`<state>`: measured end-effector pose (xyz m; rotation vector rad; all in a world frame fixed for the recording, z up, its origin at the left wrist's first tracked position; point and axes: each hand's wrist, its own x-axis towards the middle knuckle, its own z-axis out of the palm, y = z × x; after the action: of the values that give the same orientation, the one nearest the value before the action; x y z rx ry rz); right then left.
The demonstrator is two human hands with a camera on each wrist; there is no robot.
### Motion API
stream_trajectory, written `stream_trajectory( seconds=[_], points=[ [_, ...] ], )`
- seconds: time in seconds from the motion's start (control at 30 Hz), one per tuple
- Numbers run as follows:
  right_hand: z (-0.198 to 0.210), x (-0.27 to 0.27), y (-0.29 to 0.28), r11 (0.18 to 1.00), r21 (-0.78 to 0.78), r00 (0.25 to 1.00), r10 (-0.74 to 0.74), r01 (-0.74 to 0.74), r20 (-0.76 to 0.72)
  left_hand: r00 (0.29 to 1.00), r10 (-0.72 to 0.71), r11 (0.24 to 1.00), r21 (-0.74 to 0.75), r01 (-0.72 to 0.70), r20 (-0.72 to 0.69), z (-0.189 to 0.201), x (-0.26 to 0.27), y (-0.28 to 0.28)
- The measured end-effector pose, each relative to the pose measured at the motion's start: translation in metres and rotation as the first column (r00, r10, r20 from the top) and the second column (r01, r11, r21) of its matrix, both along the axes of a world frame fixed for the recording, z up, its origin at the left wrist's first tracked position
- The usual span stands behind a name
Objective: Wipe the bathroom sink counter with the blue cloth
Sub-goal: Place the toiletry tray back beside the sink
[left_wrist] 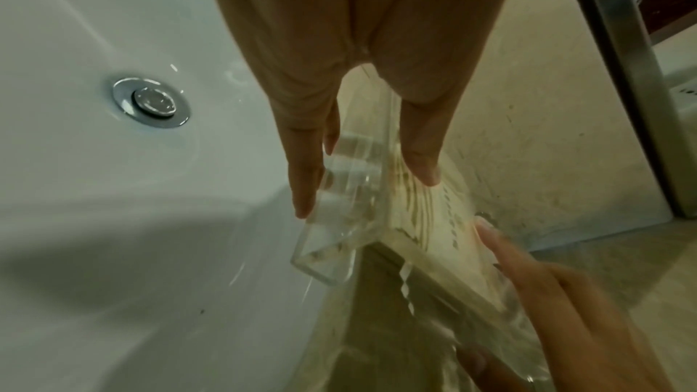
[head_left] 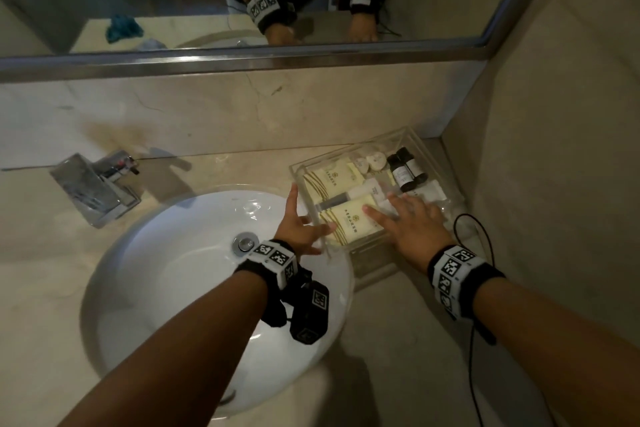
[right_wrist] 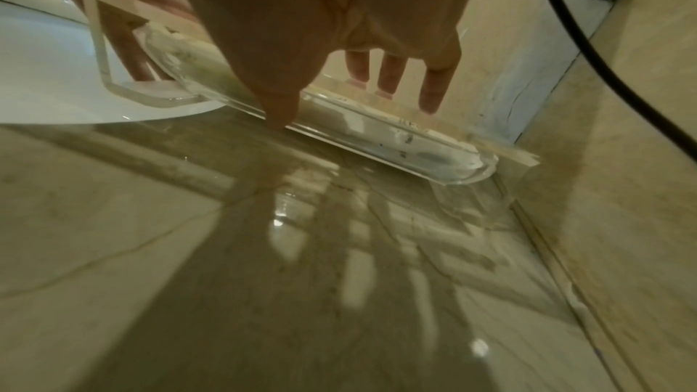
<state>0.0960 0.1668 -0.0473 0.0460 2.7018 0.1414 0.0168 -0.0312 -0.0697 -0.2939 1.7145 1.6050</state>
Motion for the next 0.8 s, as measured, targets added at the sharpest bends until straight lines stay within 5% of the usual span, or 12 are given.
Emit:
stream_trajectory(
  seconds=[0.27, 0.43, 0.8],
  points=[
    [-0.002, -0.018, 0.004, 1.000, -0.016, 0.998, -0.016, 0.015, -0.065, 1.000, -0.028, 1.000, -0.010, 0.028, 0.010, 0.013, -0.034, 0.008],
    [-0.006, -0.022, 0.014, 0.999, -0.044, 0.997, -0.010, 0.007, -0.074, 0.991, -0.031, 0.989, -0.149, 0.011, -0.133, 0.013, -0.039, 0.015],
    [-0.016, -0.018, 0.034, 0.983, -0.114, 0.988, -0.147, 0.142, -0.040, 0.974, -0.147, 0.987, -0.089, 0.133, -0.170, 0.014, -0.041, 0.037]
  ],
)
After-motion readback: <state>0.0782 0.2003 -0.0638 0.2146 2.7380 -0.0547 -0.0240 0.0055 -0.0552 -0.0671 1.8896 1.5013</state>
